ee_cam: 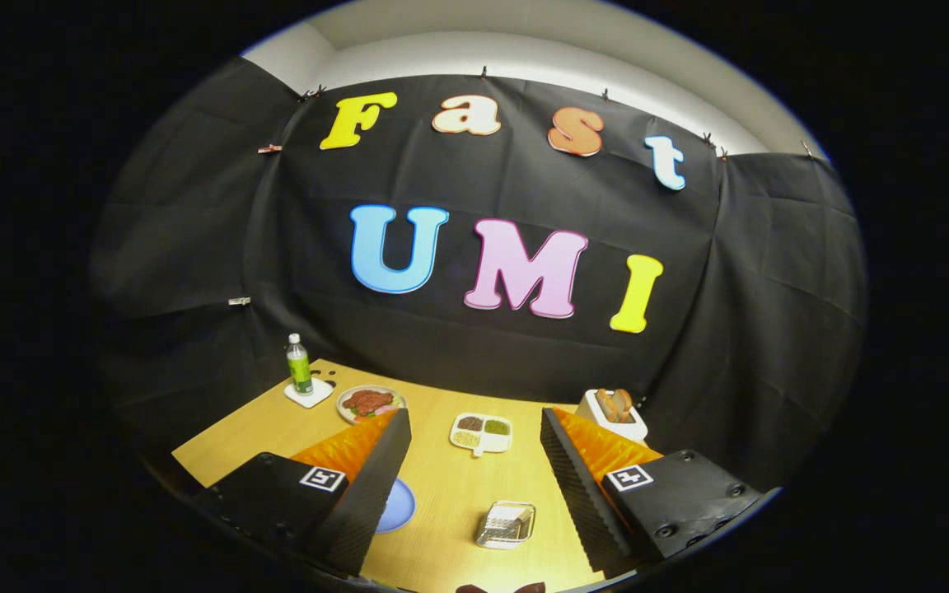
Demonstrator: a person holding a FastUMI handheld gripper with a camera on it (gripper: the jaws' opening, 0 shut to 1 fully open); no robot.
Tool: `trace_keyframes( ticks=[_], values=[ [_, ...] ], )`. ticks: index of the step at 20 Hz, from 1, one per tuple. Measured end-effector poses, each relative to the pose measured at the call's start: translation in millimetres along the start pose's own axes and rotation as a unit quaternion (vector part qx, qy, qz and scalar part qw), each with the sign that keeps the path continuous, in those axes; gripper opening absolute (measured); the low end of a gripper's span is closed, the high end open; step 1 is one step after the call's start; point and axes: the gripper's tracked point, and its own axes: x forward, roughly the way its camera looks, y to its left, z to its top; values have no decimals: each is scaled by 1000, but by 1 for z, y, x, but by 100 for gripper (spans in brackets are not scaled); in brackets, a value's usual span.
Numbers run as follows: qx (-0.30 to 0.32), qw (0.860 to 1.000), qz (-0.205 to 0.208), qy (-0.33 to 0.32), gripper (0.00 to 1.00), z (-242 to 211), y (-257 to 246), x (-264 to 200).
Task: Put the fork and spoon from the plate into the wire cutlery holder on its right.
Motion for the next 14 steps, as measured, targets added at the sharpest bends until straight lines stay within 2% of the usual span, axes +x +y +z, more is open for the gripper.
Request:
trace_keyframes(
  ticks=[2, 5, 10, 14],
  values=[
    [7, 996, 40, 81, 98, -39, 27, 6],
    [6, 978, 81, 190, 99, -97, 61, 17],
    [-19, 944, 141, 299, 96, -177, 124, 48],
    [-15, 919, 143, 368, 84, -242, 152, 78]
  ],
)
